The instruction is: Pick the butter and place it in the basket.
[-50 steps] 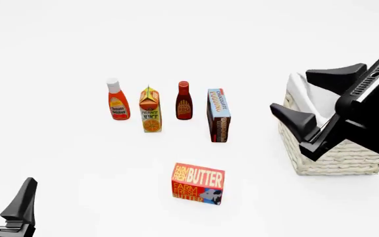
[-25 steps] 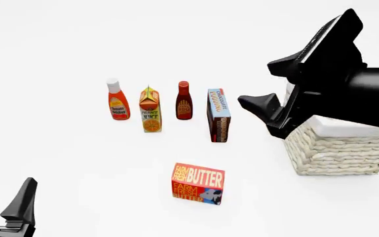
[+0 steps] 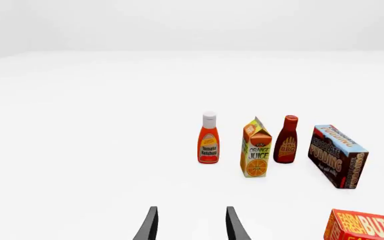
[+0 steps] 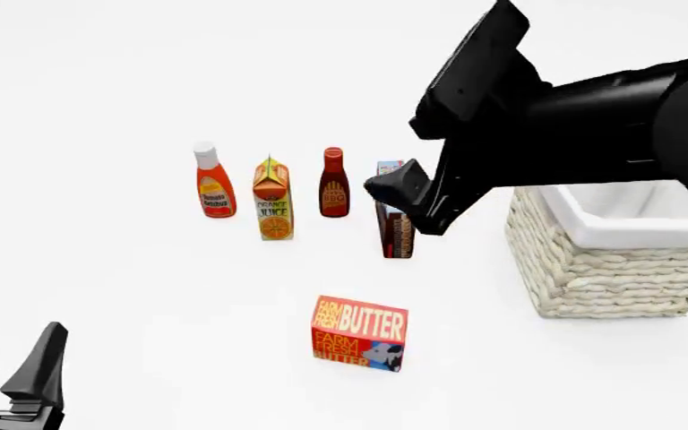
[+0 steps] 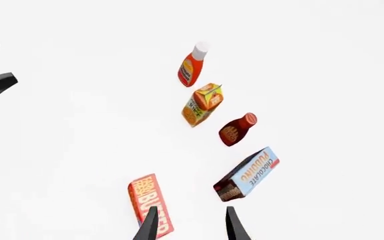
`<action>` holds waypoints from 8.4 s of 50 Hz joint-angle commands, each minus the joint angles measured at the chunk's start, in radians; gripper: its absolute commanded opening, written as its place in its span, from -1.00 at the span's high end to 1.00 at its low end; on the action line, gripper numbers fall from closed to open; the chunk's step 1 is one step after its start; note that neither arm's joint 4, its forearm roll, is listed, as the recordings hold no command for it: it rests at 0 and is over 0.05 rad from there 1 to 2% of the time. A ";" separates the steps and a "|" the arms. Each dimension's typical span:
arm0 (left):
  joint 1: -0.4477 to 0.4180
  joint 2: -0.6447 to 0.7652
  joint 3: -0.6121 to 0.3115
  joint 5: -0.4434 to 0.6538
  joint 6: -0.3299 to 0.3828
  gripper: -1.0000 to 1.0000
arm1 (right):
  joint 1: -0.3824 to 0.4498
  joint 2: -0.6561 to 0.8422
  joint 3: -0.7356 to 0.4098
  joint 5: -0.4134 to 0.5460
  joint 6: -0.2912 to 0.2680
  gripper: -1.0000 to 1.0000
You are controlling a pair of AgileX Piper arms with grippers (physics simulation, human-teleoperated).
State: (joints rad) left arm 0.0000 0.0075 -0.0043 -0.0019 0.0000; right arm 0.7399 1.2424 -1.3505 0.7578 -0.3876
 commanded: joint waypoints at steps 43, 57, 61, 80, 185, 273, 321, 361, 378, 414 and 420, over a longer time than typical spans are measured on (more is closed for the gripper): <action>0.000 0.000 0.000 0.000 0.000 -1.00 | 0.160 0.261 -0.239 0.272 -0.009 -1.00; 0.000 0.000 0.000 0.000 0.000 -1.00 | 0.147 0.316 -0.265 0.311 -0.007 -1.00; 0.000 0.000 0.000 0.000 0.000 -1.00 | 0.140 0.332 -0.284 0.319 -0.012 -1.00; 0.000 0.000 0.000 0.000 0.000 -1.00 | 0.094 0.413 -0.347 0.348 -0.061 -1.00; 0.000 0.000 0.000 0.000 0.000 -1.00 | 0.105 0.613 -0.438 0.424 -0.172 -1.00; 0.000 0.000 0.000 0.000 0.000 -1.00 | 0.091 0.688 -0.348 0.336 -0.157 -1.00; 0.000 0.000 0.000 0.000 0.000 -1.00 | 0.117 0.692 -0.280 0.276 -0.124 -1.00; 0.000 0.000 0.000 0.000 0.000 -1.00 | 0.079 0.724 -0.273 0.253 -0.137 -1.00; 0.000 0.000 0.000 0.000 0.000 -1.00 | 0.085 0.709 -0.234 0.226 -0.118 -1.00; 0.000 0.000 0.000 0.000 0.000 -1.00 | 0.081 0.716 -0.196 0.187 -0.102 -1.00; 0.000 0.000 0.000 0.000 0.000 -1.00 | 0.081 0.717 -0.193 0.182 -0.101 -1.00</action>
State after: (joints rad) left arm 0.0000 0.0075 -0.0043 -0.0019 0.0000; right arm 0.8213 1.9576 -1.5527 0.9497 -0.4923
